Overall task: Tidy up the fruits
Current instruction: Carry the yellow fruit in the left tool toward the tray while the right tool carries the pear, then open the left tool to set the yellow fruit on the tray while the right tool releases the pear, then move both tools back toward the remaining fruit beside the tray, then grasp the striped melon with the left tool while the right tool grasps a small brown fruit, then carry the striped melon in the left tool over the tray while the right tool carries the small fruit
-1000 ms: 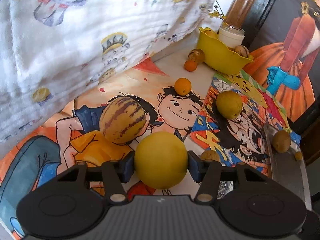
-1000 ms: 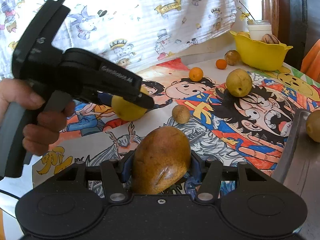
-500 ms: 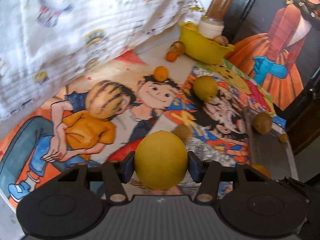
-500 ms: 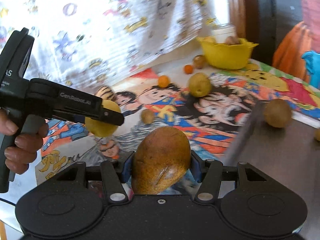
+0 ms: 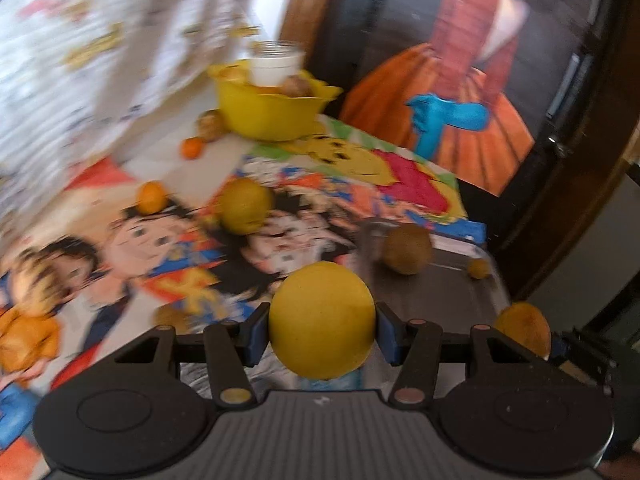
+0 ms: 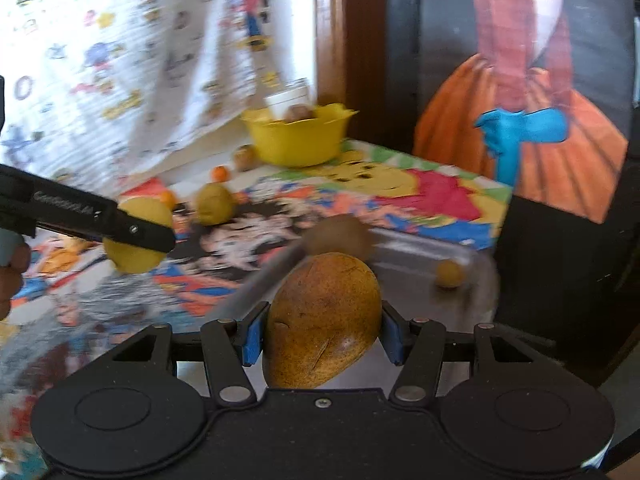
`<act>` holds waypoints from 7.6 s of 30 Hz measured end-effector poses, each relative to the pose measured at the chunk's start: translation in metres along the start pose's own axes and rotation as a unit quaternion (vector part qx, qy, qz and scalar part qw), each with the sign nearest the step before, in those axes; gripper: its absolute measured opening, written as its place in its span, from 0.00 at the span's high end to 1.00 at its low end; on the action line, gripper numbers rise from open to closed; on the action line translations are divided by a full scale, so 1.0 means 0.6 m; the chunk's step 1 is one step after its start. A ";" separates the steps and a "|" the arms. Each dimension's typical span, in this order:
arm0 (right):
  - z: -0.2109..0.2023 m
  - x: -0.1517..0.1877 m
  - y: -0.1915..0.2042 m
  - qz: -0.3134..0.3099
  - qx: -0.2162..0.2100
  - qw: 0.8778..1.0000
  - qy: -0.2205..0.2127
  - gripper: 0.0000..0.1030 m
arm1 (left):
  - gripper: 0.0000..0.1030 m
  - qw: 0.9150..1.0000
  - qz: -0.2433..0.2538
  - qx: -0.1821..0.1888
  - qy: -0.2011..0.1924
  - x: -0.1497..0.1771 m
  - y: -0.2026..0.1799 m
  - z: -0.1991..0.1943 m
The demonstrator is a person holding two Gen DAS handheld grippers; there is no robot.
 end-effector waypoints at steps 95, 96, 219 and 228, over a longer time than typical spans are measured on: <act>-0.124 0.055 0.286 -0.031 -0.114 0.992 0.042 0.01 | 0.00 0.978 -0.044 -0.186 -0.084 0.162 0.228 -0.230; -0.120 0.054 0.303 -0.040 -0.119 0.991 0.050 0.01 | 0.00 0.978 -0.042 -0.187 -0.083 0.162 0.235 -0.233; -0.035 0.050 0.029 0.068 0.016 0.997 -0.017 0.72 | 0.49 0.989 0.140 -0.049 -0.026 0.099 -0.068 -0.005; -0.005 0.060 -0.016 0.024 0.022 0.999 -0.006 0.72 | 0.49 0.988 0.150 -0.040 -0.011 0.112 -0.113 0.025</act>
Point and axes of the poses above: each gripper's, at about its wrist camera, not at the fingertips, and z roughly the way its jaws point, y to its left, x to its underside, the point moved 5 cm from there along z, roughly the way its jaws point, and after that the axes turned 4 degrees about -z, right-handed, at the moved point
